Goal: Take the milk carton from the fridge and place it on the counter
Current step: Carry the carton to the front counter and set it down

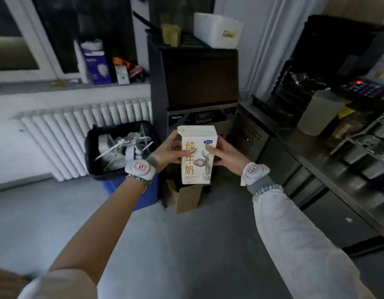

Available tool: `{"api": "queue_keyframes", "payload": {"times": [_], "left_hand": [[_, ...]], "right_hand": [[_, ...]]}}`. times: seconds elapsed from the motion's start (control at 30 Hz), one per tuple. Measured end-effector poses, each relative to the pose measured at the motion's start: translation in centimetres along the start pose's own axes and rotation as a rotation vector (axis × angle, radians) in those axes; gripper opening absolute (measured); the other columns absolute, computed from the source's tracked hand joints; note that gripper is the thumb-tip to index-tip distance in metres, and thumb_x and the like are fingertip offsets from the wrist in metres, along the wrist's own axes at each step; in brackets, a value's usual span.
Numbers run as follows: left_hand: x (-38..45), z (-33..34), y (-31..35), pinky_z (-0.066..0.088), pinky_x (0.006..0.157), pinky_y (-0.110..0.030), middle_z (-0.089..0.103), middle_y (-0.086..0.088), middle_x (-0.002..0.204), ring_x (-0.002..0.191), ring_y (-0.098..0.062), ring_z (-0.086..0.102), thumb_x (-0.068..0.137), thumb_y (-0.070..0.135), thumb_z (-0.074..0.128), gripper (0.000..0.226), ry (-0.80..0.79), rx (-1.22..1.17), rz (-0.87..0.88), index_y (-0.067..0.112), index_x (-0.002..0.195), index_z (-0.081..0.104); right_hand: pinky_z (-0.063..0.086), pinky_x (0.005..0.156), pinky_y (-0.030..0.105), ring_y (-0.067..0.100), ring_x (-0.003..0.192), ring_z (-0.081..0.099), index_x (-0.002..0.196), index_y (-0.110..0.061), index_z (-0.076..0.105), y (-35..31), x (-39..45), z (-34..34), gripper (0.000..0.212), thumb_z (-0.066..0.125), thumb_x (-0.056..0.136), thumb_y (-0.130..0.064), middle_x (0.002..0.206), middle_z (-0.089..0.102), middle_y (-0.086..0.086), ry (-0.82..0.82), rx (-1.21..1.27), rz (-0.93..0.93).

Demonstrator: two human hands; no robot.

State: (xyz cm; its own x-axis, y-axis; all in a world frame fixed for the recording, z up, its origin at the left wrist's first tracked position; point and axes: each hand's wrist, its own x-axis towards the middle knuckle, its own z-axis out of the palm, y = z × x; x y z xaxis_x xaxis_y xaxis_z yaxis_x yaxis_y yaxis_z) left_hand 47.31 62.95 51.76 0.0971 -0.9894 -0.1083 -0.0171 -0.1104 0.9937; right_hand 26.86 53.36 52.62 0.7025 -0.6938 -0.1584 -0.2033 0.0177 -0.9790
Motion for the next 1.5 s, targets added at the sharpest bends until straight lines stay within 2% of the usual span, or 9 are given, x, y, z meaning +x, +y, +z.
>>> {"api": "queue_keyframes", "payload": {"times": [0.17,0.3,0.47,0.57,0.8,0.9,1.17,1.33,1.5], "left_hand": [[-6.7,-7.1,0.4,0.061,0.078,-0.041,0.066,-0.011,0.122,0.110,-0.024,0.068,0.076,0.019,0.079,0.069,0.178,0.002,0.017,0.031,0.134,0.043],[-13.0,-12.3,1.1,0.061,0.080,-0.042,0.068,-0.008,0.117,0.107,-0.024,0.069,0.078,0.017,0.077,0.068,0.272,0.016,0.010,0.034,0.134,0.042],[-21.4,-18.3,1.6,0.062,0.071,-0.037,0.067,-0.010,0.120,0.100,-0.021,0.071,0.077,0.017,0.078,0.067,0.420,0.006,-0.015,0.034,0.132,0.042],[-26.9,-21.6,2.0,0.058,0.085,-0.050,0.066,-0.011,0.120,0.109,-0.027,0.067,0.077,0.018,0.078,0.069,0.522,0.018,-0.022,0.033,0.134,0.042],[-39.4,-27.0,3.2,0.057,0.086,-0.055,0.068,-0.015,0.119,0.104,-0.027,0.070,0.077,0.019,0.079,0.064,0.748,0.032,-0.019,0.025,0.130,0.044],[-44.0,-27.9,3.9,0.058,0.085,-0.053,0.068,-0.017,0.120,0.106,-0.030,0.069,0.078,0.014,0.078,0.067,0.842,0.012,-0.004,0.028,0.134,0.044],[-54.2,-26.7,4.7,0.059,0.082,-0.048,0.068,-0.015,0.119,0.108,-0.030,0.068,0.083,0.011,0.071,0.065,1.010,0.010,-0.031,0.026,0.137,0.038],[-60.2,-23.5,3.9,0.061,0.078,-0.044,0.067,-0.018,0.119,0.107,-0.032,0.067,0.083,0.011,0.070,0.067,1.157,0.032,-0.055,0.025,0.137,0.033],[-64.8,-20.1,3.2,0.052,0.093,-0.058,0.068,-0.014,0.118,0.115,-0.033,0.062,0.082,0.012,0.071,0.068,1.317,-0.005,-0.075,0.031,0.136,0.034]], "right_hand": [[0.051,0.100,0.055,0.025,0.124,0.061,0.144,-0.031,0.041,-2.5,2.6,8.5,0.053,0.062,0.096,-0.025,0.137,0.062,0.000,-0.157,-0.005,-0.040],[0.055,0.095,0.051,0.019,0.117,0.066,0.128,-0.042,0.052,-4.4,3.9,15.9,0.038,0.062,0.096,-0.024,0.127,0.068,-0.006,-0.283,0.004,-0.065],[0.061,0.079,0.038,0.019,0.117,0.066,0.128,-0.039,0.052,-6.9,4.5,25.7,0.036,0.061,0.096,-0.024,0.136,0.061,-0.001,-0.405,0.015,-0.105],[0.061,0.077,0.034,0.018,0.117,0.066,0.128,-0.037,0.053,-8.3,4.4,31.8,0.035,0.061,0.096,-0.027,0.133,0.064,-0.006,-0.492,-0.014,-0.134],[0.044,0.103,0.062,0.030,0.130,0.057,0.138,-0.025,0.047,-12.4,3.1,44.7,0.044,0.061,0.096,-0.030,0.142,0.057,0.009,-0.672,-0.064,-0.183],[0.049,0.100,0.058,0.023,0.126,0.061,0.132,-0.032,0.049,-14.5,1.5,49.0,0.038,0.061,0.096,-0.035,0.137,0.061,0.004,-0.779,-0.107,-0.230],[0.048,0.100,0.065,0.033,0.128,0.058,0.141,-0.018,0.043,-16.2,-3.3,56.8,0.046,0.058,0.099,-0.028,0.140,0.057,0.016,-0.967,-0.103,-0.278],[0.060,0.084,0.046,0.023,0.111,0.068,0.144,-0.016,0.039,-16.0,-8.0,60.4,0.047,0.056,0.100,-0.023,0.130,0.064,0.007,-1.120,-0.089,-0.294],[0.054,0.093,0.061,0.037,0.120,0.063,0.139,-0.022,0.046,-15.5,-11.7,63.5,0.043,0.059,0.098,-0.025,0.134,0.063,0.015,-1.239,-0.111,-0.314]]}}
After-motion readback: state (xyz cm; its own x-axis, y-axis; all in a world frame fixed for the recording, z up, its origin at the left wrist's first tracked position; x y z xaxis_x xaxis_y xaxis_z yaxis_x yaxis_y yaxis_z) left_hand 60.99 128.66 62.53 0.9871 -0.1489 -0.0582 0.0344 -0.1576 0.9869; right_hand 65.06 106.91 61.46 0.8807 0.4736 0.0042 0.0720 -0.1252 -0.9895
